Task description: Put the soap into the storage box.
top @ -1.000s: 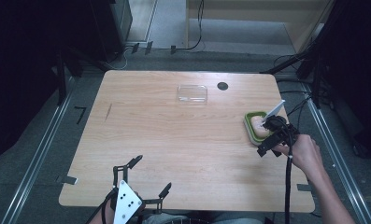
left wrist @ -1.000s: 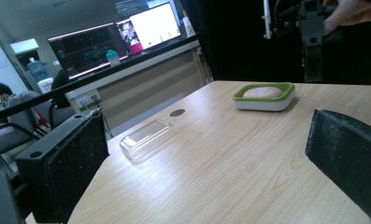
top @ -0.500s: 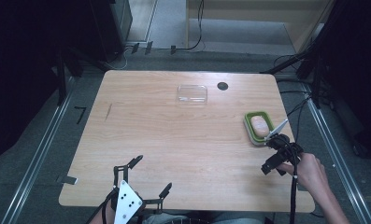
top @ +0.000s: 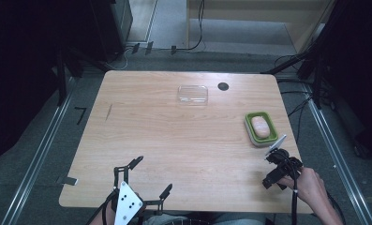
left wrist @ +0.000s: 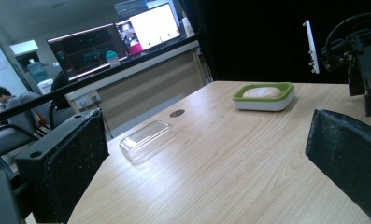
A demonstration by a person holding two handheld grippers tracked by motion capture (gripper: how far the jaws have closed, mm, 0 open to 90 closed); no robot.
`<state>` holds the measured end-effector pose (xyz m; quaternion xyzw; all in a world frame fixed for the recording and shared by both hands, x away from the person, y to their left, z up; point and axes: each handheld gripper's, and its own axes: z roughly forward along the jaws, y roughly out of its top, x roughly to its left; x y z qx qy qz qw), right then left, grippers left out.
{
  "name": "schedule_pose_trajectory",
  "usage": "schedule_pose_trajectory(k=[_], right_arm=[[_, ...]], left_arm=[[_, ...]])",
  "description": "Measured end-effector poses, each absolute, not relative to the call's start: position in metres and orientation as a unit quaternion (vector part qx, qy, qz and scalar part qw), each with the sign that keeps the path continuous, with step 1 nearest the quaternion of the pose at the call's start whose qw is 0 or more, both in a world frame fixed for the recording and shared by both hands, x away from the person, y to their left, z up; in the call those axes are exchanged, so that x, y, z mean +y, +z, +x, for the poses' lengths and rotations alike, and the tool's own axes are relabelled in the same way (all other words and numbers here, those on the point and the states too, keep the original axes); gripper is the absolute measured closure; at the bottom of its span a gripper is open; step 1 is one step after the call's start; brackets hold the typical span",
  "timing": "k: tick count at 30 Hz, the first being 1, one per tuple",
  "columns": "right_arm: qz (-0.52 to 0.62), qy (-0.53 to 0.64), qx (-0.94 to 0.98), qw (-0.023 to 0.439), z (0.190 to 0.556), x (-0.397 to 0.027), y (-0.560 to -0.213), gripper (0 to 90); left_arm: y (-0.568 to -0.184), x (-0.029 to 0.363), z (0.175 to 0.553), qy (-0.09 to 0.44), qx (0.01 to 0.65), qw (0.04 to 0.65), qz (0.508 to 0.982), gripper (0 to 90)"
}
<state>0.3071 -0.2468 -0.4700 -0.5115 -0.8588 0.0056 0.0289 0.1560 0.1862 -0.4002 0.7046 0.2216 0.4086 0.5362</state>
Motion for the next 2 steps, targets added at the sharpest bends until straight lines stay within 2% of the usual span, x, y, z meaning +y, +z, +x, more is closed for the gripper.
schedule_pose_trajectory(k=[2], right_arm=[[-0.507,0.007,-0.861,0.029,0.3072,-0.2466,-0.4702,3.8]], left_arm=[[-0.4003,0.1863,0.1561,0.409,0.221,0.536,0.704,0.0]])
